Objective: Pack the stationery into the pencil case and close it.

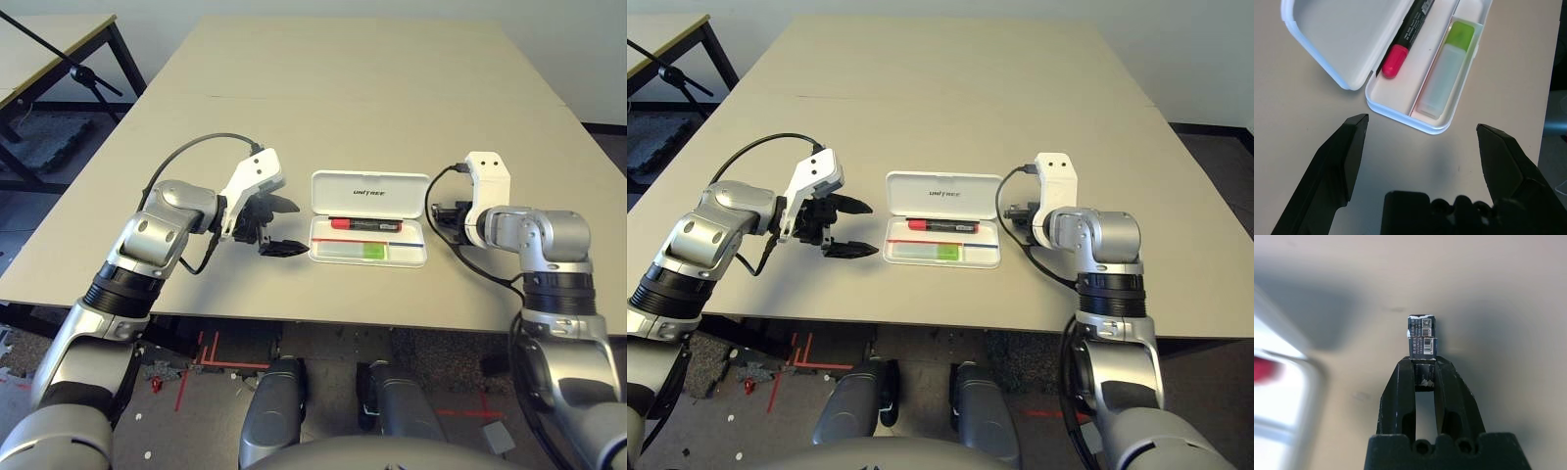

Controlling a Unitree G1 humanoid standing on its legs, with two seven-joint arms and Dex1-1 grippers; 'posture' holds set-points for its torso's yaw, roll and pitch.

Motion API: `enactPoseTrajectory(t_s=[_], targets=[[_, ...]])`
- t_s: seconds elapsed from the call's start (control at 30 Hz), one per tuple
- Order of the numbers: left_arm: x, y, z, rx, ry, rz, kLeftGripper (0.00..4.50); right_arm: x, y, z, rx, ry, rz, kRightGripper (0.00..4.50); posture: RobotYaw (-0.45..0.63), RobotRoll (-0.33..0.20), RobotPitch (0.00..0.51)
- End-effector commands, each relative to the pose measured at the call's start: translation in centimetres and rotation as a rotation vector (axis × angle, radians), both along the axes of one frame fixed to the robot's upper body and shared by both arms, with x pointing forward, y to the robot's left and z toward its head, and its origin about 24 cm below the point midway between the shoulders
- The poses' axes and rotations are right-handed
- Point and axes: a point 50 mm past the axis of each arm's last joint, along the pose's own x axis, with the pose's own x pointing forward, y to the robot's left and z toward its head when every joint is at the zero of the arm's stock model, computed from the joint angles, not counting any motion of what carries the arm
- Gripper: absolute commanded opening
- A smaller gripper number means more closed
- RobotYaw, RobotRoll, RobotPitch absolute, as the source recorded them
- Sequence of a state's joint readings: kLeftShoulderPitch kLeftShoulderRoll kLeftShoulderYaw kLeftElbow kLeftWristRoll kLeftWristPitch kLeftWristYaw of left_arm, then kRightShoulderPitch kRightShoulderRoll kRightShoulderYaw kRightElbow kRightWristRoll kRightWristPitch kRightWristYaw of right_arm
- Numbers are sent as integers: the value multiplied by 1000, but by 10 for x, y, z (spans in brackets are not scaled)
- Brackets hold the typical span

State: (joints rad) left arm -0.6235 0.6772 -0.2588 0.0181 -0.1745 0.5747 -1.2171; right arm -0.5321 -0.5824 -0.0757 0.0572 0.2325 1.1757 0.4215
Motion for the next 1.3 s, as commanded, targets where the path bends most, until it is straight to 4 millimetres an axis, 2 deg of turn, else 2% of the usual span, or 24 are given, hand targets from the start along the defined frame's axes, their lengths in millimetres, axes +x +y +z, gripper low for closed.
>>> enactPoseTrajectory(t_s=[0.03,0.1,0.2,0.3,0.53,0.63,0.77,1.03,1.3], targets=[[1,1,-2,13,11,-9,4500,-10,-20,14,-76,-25,180,255,189,0,99],[1,2,-2,14,12,-7,4500,-14,-32,21,-120,-17,244,255,187,0,99],[2,3,-2,7,14,-3,4500,-20,-43,34,-224,-115,497,255,184,0,100],[3,4,-3,5,15,0,4500,-25,-55,42,-299,-103,598,255,183,0,99],[5,5,-2,10,3,10,4500,-37,-60,76,-380,-134,938,255,187,0,95],[5,5,-1,9,0,10,4500,-39,-55,85,-385,-112,1058,255,186,0,94],[5,2,-1,4,-4,9,4500,-36,-39,85,-360,-78,1165,255,200,0,91],[0,2,-2,-5,-6,26,4500,-22,5,64,-355,-80,1306,255,237,0,83],[-2,3,-3,-7,1,38,4500,-11,33,43,-324,-57,1340,255,256,0,78]])
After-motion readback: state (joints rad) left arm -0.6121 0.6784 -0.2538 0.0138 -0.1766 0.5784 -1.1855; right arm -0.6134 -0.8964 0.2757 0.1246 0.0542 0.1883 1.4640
